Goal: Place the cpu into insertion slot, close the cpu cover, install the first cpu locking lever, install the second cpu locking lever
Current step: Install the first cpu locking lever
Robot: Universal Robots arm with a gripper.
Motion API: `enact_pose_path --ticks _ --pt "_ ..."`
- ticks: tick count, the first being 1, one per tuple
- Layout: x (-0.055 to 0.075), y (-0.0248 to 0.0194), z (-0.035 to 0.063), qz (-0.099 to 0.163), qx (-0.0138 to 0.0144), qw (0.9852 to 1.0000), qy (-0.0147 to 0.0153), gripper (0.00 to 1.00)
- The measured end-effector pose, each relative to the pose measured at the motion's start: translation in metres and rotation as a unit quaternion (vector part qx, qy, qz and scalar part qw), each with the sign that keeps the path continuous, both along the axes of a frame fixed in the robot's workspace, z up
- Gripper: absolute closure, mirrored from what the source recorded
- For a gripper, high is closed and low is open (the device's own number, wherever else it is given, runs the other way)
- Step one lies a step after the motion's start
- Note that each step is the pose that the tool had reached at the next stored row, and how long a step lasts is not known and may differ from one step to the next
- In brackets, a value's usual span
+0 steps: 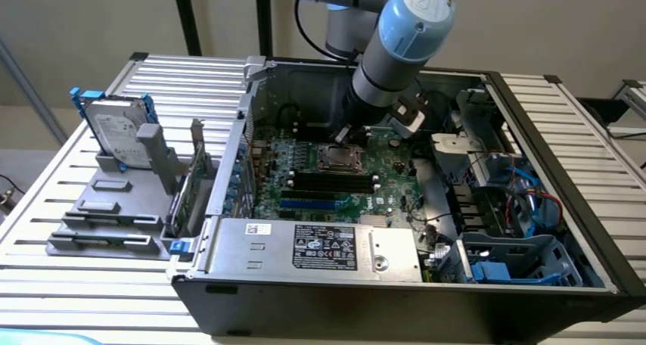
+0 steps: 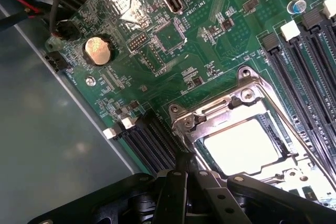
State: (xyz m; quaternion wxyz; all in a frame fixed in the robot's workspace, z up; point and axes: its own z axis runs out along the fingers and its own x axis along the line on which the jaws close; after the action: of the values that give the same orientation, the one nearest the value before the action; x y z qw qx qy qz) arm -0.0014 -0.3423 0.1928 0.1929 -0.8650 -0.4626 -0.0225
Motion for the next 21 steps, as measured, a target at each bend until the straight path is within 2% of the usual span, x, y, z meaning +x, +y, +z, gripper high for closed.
enact_pose_path --ticks 11,21 --pt "0.0016 -0.0001 -0.0019 0.014 0.0006 0.9999 0.0 0.89" --pt "0.0056 -0.0008 -0.0029 0.029 0.0095 0.9995 -0.0002 0.89"
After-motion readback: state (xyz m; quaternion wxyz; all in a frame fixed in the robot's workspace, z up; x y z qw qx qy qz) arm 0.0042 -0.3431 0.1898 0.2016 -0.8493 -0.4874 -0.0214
